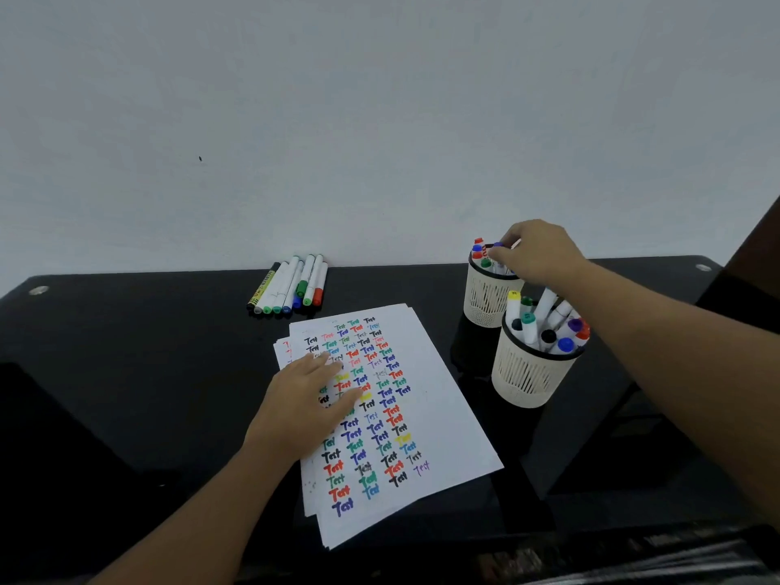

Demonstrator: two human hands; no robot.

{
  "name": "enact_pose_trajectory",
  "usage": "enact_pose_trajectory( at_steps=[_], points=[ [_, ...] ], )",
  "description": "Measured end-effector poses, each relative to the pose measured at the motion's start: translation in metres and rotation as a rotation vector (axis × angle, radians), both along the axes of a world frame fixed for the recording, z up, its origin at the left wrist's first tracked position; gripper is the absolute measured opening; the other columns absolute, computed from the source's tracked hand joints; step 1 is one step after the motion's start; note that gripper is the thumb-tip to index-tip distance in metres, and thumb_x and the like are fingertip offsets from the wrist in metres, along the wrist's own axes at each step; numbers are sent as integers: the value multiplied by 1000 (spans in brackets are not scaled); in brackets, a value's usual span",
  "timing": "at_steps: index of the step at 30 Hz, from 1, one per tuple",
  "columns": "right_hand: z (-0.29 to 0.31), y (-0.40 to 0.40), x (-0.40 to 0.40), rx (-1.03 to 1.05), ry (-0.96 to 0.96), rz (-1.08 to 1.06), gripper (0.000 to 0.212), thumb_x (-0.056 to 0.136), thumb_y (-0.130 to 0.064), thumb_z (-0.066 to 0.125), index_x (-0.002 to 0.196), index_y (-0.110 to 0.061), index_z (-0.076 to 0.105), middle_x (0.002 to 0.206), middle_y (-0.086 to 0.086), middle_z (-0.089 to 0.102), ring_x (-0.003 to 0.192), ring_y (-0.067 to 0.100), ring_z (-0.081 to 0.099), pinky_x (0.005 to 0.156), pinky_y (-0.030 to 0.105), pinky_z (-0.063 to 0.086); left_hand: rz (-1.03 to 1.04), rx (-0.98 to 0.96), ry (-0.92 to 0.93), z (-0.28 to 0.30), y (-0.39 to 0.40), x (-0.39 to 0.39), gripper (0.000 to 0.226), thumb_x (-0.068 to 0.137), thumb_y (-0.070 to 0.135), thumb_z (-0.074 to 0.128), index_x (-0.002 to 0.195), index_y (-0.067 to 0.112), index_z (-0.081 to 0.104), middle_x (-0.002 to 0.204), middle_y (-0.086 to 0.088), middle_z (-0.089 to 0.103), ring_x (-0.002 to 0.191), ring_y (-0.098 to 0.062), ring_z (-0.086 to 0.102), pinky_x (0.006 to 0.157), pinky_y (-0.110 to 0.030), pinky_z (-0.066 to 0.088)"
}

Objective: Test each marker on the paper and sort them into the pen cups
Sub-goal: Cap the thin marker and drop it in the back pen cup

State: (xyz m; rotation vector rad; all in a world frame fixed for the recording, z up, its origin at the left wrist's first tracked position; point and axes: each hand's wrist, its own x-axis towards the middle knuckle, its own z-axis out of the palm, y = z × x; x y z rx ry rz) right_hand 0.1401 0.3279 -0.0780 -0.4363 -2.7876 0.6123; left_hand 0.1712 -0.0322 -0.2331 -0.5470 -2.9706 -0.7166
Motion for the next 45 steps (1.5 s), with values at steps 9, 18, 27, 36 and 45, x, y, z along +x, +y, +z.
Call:
enact_pose_trajectory(
  at_steps=[9, 18, 27, 36, 45],
  points=[
    [14, -26, -1, 142, 100, 37, 35, 98, -46, 63, 125, -25, 63, 111, 1, 70, 103, 23, 64, 83, 39, 53, 47, -72, -43, -1, 0, -3, 87, 84, 85, 40, 155, 35, 39, 165, 3, 28, 155, -19, 14, 127, -46, 8],
    [2, -124, -19, 222, -54, 433, 24, 102, -37, 59, 124, -32, 68, 110, -8, 64, 109, 19, 61, 95, 37, 52, 114, -74, -107, 0, 0, -4, 92, 82, 88, 38, 157, 35, 32, 168, 2, 19, 157, -19, 4, 127, -45, -1],
    [-91, -179, -73, 327, -255, 533, 42, 106, -29, 52, 147, -38, 50, 142, 5, 54, 123, 27, 56, 100, 45, 52, 109, -100, -82, 0, 1, -7, 89, 84, 86, 40, 155, 33, 36, 168, 0, 22, 156, -20, 7, 127, -45, 0],
    [-119, -198, -120, 407, -184, 581, 52, 108, -22, 45, 154, -45, 38, 137, 9, 51, 119, 29, 54, 95, 45, 47, 87, -62, -72, 0, -1, -7, 86, 86, 84, 40, 156, 33, 35, 168, 0, 19, 156, -20, 4, 127, -45, -4],
    [-131, -197, -136, 443, -123, 604, 47, 106, -17, 48, 144, -42, 54, 124, 2, 56, 111, 24, 56, 91, 41, 47, 84, -54, -73, 1, 0, -6, 85, 87, 82, 42, 156, 33, 34, 169, 1, 18, 156, -19, 3, 126, -46, -5]
  ],
)
